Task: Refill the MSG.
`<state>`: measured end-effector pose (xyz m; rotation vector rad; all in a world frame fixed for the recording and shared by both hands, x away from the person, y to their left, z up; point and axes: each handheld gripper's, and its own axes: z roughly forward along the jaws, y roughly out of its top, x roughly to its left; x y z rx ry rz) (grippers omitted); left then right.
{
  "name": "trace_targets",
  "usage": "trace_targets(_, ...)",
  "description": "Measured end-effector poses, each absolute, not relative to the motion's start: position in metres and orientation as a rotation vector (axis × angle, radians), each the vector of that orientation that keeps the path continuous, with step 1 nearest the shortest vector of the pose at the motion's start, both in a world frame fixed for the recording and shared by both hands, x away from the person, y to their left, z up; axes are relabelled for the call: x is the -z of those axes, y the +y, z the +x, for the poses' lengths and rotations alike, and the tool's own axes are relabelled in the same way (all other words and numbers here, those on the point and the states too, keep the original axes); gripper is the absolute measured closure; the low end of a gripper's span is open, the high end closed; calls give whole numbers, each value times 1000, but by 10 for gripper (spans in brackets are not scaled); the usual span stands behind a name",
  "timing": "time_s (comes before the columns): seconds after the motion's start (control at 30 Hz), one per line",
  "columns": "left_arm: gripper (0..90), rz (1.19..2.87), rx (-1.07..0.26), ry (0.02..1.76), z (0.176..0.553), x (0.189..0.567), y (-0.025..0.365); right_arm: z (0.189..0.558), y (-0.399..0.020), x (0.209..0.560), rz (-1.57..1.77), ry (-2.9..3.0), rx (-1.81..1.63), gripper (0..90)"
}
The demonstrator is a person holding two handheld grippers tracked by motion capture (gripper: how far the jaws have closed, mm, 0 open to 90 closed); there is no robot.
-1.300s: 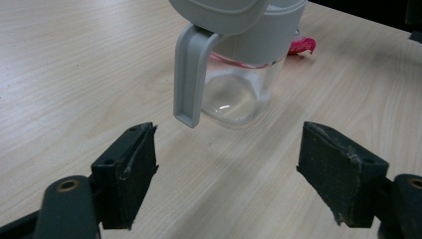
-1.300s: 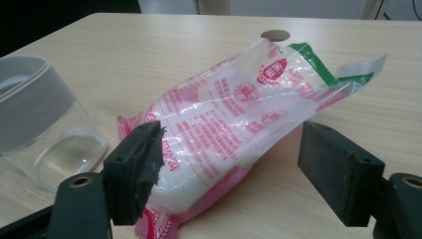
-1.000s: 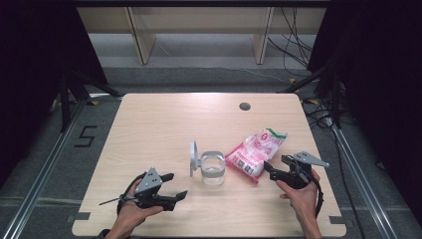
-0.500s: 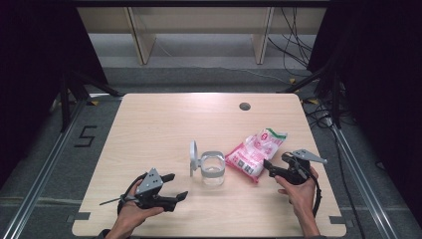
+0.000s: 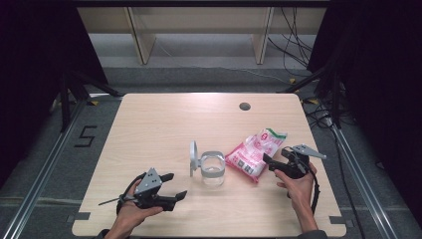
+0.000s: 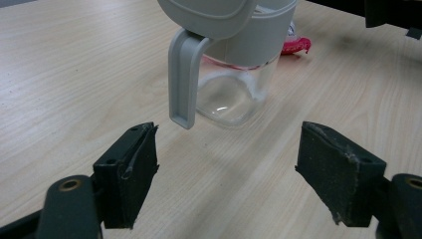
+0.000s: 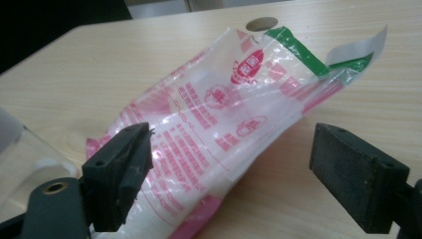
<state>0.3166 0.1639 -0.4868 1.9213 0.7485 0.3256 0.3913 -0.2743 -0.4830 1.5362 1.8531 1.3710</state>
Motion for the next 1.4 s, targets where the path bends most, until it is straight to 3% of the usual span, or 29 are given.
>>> trace_targets(1.17,232,1927,-314,717,318,487,160,432,-274,505,1574,1884,-1347,415)
trace_targets(1.4,233,1941,-326,702,320,487,161,434,-273,506,1604,1889,-1324,423)
